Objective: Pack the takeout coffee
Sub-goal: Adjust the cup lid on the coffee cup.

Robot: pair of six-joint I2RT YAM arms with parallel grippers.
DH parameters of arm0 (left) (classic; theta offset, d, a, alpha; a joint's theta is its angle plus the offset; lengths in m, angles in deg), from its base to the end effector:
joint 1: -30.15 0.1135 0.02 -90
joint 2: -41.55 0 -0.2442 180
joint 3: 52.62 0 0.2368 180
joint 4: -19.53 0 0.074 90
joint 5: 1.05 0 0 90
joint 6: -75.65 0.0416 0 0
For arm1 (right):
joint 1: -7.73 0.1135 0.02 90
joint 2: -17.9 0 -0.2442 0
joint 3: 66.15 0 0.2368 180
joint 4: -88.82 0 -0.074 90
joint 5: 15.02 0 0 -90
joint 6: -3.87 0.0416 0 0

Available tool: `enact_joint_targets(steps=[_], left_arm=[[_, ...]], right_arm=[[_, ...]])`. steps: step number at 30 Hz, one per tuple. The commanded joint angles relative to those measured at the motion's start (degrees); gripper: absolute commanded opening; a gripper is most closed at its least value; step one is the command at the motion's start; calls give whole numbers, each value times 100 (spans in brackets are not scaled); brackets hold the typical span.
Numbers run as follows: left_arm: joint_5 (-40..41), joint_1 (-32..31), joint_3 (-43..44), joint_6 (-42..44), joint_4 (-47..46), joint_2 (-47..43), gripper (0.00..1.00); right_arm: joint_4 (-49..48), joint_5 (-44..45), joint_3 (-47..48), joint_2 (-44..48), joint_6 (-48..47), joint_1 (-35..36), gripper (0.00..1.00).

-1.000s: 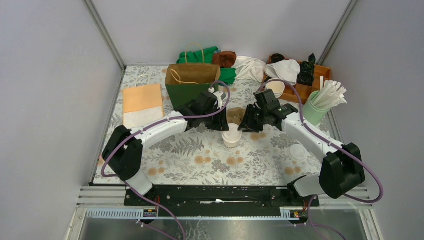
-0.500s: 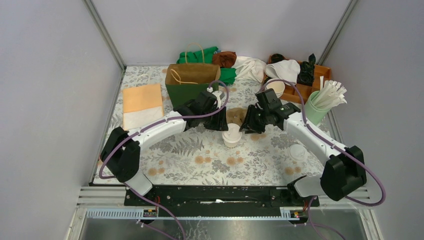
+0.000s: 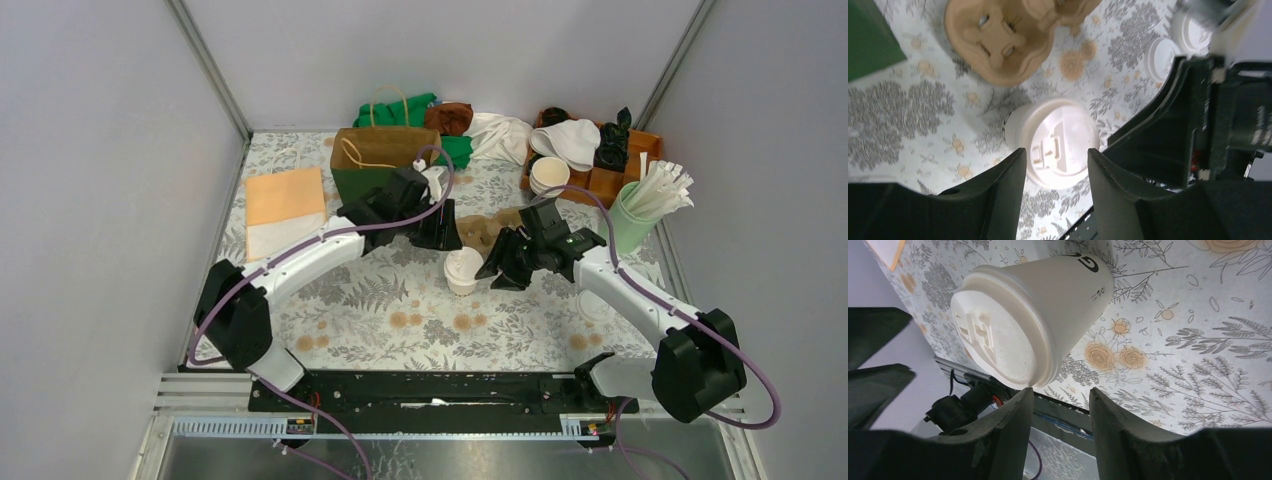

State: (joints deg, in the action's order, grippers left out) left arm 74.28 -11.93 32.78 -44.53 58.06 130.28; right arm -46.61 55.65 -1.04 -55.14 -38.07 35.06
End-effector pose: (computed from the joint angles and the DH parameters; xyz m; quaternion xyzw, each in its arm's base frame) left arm 0.2424 -0.2330 0.2676 0.1457 0.8953 -0.3327 0.2580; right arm 0.2178 0.1280 0.2246 0.1149 0.9280 0.3196 0.1535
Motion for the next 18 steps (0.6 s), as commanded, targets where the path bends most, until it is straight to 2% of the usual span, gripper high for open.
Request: enact_joint_targets(steps=[1, 8, 18], left_arm=[[-278, 43, 692, 503, -145, 411, 53], [-383, 123, 1212, 937, -52, 921, 52], [-705, 235, 1192, 1022, -169, 1124, 51]], right_arm=[[-489, -367, -154, 163, 562, 42, 49], [-607, -322, -249, 418, 1344, 39, 50], [-1377, -396, -843, 564, 2196, 51, 48]])
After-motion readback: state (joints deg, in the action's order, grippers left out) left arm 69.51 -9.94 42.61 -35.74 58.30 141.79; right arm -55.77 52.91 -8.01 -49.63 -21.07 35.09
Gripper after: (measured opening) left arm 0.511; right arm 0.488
